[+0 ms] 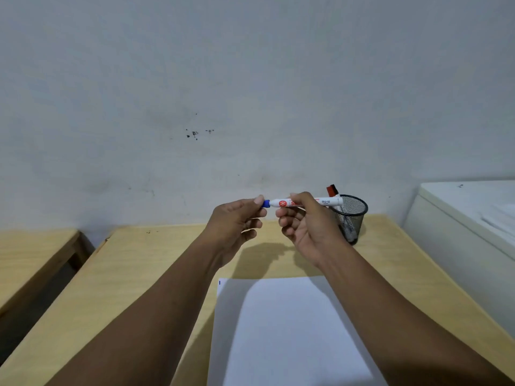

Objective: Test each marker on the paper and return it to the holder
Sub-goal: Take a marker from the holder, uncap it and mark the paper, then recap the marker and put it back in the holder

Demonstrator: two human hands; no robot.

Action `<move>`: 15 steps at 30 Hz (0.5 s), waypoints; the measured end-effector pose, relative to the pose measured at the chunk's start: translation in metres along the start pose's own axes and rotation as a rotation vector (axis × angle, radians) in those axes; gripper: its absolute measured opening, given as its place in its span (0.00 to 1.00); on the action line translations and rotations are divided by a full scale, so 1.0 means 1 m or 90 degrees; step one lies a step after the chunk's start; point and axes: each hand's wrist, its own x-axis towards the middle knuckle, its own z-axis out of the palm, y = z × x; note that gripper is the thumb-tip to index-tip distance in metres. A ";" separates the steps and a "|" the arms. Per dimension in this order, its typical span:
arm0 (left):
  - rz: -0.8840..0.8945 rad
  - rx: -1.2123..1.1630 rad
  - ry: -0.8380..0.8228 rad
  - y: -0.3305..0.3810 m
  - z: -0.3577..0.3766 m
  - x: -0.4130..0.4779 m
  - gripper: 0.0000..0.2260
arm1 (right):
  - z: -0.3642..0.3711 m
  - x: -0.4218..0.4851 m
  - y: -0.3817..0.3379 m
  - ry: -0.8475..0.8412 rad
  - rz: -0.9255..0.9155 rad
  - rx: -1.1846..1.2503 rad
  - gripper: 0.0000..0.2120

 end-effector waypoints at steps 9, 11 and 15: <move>0.123 0.119 0.081 0.003 0.032 0.021 0.08 | -0.013 0.013 -0.013 -0.026 0.006 0.020 0.12; 0.157 0.156 0.086 0.005 0.043 0.028 0.07 | -0.026 0.020 -0.024 0.005 0.037 -0.046 0.15; 0.244 0.291 0.108 0.016 0.073 0.048 0.07 | -0.065 0.030 -0.055 0.164 0.031 -0.228 0.18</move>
